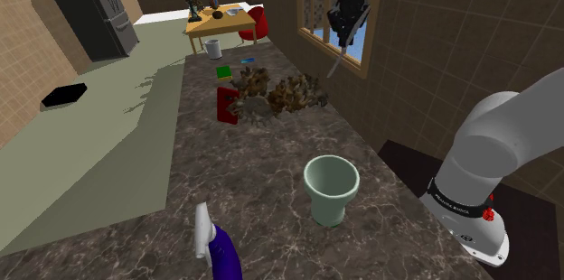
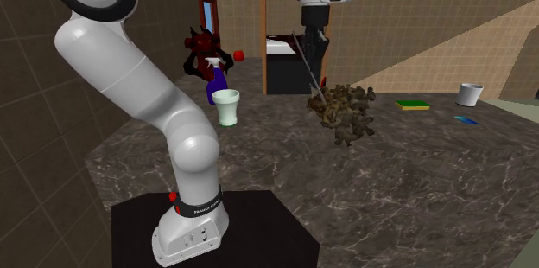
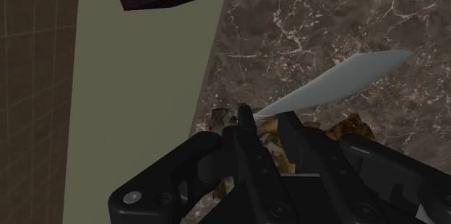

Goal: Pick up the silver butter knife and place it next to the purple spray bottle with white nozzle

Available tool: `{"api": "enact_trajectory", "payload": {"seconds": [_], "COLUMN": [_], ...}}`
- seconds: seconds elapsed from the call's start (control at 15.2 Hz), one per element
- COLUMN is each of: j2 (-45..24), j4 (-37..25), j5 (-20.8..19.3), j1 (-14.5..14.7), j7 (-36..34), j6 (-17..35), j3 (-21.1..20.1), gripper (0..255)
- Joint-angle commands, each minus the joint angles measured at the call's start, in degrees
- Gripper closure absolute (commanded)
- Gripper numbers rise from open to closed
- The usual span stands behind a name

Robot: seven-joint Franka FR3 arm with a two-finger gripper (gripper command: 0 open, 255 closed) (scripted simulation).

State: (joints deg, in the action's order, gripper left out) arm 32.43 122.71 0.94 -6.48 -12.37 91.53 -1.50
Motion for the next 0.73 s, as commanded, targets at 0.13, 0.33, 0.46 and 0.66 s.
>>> {"api": "enact_trajectory", "payload": {"seconds": [0.13, 0.33, 0.46, 0.66], "j2": [-0.8, 1.3, 3.4, 6.1], "j4": [-3.7, -3.0, -1.7, -0.1], "j5": [0.0, 1.0, 2.2, 4.2], "j1": [0.0, 0.8, 1.6, 2.8], "j7": [-0.1, -2.4, -4.8, -8.5], "j6": [-3.0, -4.3, -5.0, -6.0], "j3": [0.0, -1.9, -3.8, -6.7], "gripper": [255, 255, 255, 255]}}
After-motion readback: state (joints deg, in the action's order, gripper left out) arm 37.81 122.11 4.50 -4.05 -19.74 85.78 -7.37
